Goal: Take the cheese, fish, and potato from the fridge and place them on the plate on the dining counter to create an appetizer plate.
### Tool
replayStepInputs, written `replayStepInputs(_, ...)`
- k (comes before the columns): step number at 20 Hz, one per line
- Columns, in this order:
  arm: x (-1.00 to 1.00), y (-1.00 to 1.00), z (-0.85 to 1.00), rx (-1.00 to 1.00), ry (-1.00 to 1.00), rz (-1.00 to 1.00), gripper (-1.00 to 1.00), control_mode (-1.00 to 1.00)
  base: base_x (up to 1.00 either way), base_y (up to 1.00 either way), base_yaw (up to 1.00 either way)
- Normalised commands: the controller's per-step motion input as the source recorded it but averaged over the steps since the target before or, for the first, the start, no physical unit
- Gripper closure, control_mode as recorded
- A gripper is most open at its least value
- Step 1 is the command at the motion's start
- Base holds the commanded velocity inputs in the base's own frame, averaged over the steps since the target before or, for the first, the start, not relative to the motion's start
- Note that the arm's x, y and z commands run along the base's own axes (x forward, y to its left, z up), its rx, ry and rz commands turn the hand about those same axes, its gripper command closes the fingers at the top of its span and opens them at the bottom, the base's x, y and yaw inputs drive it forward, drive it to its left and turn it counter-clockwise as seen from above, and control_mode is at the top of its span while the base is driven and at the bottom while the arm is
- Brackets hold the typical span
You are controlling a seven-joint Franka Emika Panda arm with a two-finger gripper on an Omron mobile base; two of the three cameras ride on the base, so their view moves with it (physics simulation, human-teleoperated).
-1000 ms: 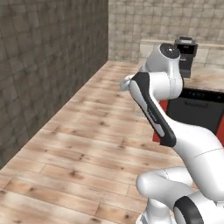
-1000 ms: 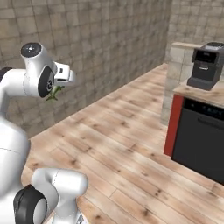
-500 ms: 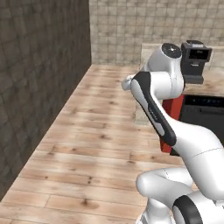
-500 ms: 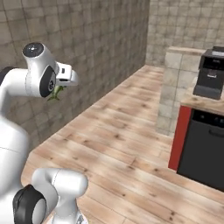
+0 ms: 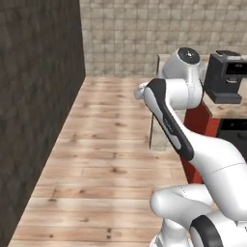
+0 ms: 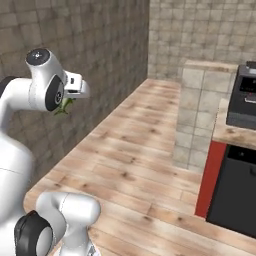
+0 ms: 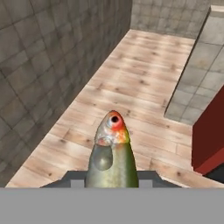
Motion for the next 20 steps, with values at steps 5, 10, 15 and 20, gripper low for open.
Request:
replayStepInputs(5, 0.00, 0.00, 0.00, 0.00, 0.00, 0.00, 1.00, 1.00, 1.00, 0.18, -0.44)
replayStepInputs(10, 0.00, 0.00, 0.00, 0.00, 0.00, 0.00, 1.00, 1.00, 1.00, 0.21, -0.53)
replayStepInputs(15, 0.00, 0.00, 0.00, 0.00, 0.00, 0.00, 1.00, 1.00, 1.00, 0.67, -0.55)
replayStepInputs(20, 0.00, 0.00, 0.00, 0.00, 0.00, 0.00, 1.00, 1.00, 0.96, 1.00, -0.36)
